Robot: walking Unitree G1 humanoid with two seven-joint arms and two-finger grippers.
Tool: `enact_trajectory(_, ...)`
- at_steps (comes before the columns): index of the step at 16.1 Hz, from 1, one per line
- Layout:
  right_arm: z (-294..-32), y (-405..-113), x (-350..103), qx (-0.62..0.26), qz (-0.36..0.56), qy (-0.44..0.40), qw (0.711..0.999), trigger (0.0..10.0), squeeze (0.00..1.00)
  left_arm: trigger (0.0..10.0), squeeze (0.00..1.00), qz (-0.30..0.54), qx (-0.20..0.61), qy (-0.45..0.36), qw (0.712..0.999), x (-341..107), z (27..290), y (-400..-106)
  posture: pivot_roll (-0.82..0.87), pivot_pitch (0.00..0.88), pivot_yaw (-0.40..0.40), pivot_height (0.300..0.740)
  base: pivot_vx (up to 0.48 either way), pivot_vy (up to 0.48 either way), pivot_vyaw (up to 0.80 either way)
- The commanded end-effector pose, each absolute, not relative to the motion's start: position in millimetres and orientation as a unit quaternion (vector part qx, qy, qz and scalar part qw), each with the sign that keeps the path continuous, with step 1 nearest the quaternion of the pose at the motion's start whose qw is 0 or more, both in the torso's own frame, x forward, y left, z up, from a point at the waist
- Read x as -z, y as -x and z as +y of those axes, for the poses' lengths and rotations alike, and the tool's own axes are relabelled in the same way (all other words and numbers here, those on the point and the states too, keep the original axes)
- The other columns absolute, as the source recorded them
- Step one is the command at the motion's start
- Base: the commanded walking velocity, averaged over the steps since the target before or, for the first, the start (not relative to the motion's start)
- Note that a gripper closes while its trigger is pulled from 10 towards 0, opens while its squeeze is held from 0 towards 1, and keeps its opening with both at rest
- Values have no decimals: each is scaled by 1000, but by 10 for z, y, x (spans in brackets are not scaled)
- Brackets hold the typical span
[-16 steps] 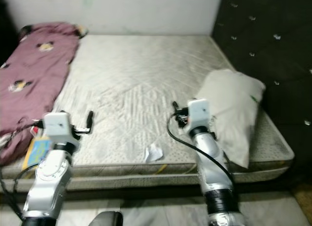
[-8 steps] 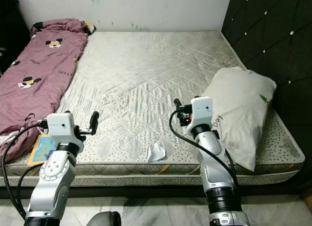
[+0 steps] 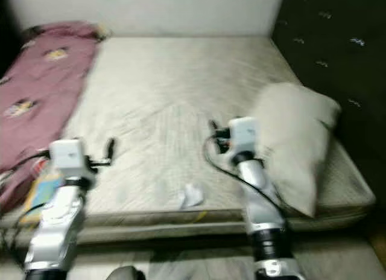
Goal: Clean up the room
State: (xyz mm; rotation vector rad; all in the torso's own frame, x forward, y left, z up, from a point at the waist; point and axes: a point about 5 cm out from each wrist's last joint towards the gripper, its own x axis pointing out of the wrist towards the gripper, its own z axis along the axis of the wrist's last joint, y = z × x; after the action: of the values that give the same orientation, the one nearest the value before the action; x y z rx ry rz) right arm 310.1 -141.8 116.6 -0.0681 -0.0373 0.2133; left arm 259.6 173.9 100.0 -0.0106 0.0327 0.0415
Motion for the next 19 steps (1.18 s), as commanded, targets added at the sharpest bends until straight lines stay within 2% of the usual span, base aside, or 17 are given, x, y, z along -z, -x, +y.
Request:
enact_trajectory(1, -1565, -3082, -1130, -84, -12, 41, 996, 10000, 0, 10000, 0, 16, -5, 12, 1000, -1012, 1637, -2611, -43, 0, -19, 740, 0, 0, 0)
enact_trajectory(9, -1572, -3117, -1098, -82, -9, 39, 996, 10000, 0, 10000, 0, 25, -15, 25, 999, -992, 1653, -2611, -15, 0, -31, 740, 0, 0, 0)
enact_trajectory(12, -1499, -3157, -1116, -98, -13, 52, 994, 10000, 0, 10000, 0, 19, -22, 11, 1000, -984, 1663, -2599, -12, 0, -48, 740, 0, 0, 800)
enact_trajectory(16, -1544, -3134, -1041, -87, -4, 37, 996, 10000, 0, 10000, 0, 25, -10, 27, 999, -950, 1573, -2611, -14, 0, -46, 740, 0, 0, 0)
enact_trajectory(19, -1363, -3166, -1002, -105, -1, 36, 994, 10000, 0, 10000, 0, 21, -26, 22, 999, -943, 1601, -2667, 4, 0, -65, 740, 0, 0, 533)
